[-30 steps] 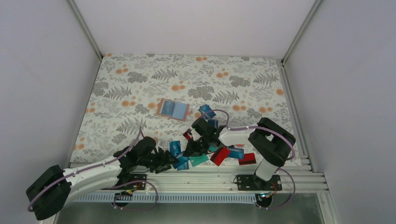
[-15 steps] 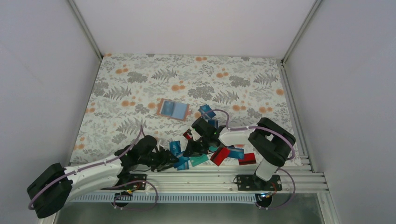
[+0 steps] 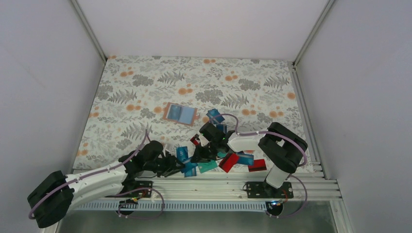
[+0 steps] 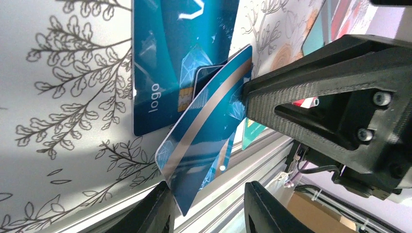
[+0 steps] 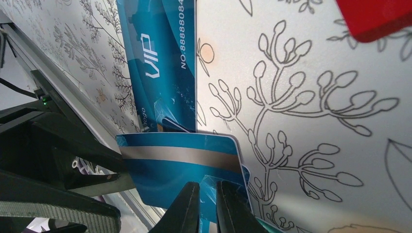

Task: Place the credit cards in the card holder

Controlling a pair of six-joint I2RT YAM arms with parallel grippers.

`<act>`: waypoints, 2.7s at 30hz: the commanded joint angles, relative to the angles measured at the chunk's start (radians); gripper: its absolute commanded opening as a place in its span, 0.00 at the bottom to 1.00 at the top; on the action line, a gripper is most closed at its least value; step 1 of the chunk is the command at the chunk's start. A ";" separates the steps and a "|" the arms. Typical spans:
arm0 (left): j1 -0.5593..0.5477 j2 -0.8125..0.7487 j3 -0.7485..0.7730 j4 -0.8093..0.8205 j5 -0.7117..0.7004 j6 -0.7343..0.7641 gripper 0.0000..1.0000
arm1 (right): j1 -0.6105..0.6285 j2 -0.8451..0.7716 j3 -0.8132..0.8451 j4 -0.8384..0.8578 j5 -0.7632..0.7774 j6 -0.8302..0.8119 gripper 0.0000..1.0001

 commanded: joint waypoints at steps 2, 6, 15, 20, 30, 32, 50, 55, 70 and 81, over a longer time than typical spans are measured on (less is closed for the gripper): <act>0.003 -0.040 0.036 0.115 -0.062 0.002 0.34 | 0.010 0.029 -0.024 -0.073 0.056 -0.012 0.09; 0.003 -0.058 0.020 0.140 -0.079 -0.008 0.29 | 0.008 0.023 -0.020 -0.079 0.056 -0.011 0.09; 0.003 -0.046 0.001 0.182 -0.097 -0.017 0.20 | -0.004 -0.002 -0.009 -0.089 0.052 -0.004 0.09; 0.003 0.031 0.026 0.200 -0.085 0.006 0.06 | -0.008 -0.018 0.006 -0.106 0.056 -0.005 0.09; 0.003 0.042 0.256 -0.109 -0.165 0.199 0.02 | -0.084 -0.161 0.063 -0.235 0.116 -0.092 0.11; 0.004 0.055 0.320 -0.192 -0.175 0.270 0.02 | -0.125 -0.214 0.088 -0.277 0.109 -0.155 0.17; 0.279 0.425 1.008 -0.599 0.318 0.951 0.02 | -0.481 -0.532 0.098 -0.291 -0.371 -0.337 1.00; 0.314 0.531 1.093 -0.591 0.473 0.998 0.02 | -0.546 -0.531 0.102 -0.207 -0.508 -0.285 0.98; 0.318 0.711 1.226 -0.617 0.666 1.084 0.02 | -0.705 -0.405 0.236 -0.340 -0.779 -0.433 0.57; 0.317 0.790 1.254 -0.612 0.705 1.104 0.02 | -0.689 -0.363 0.286 -0.376 -0.798 -0.468 0.41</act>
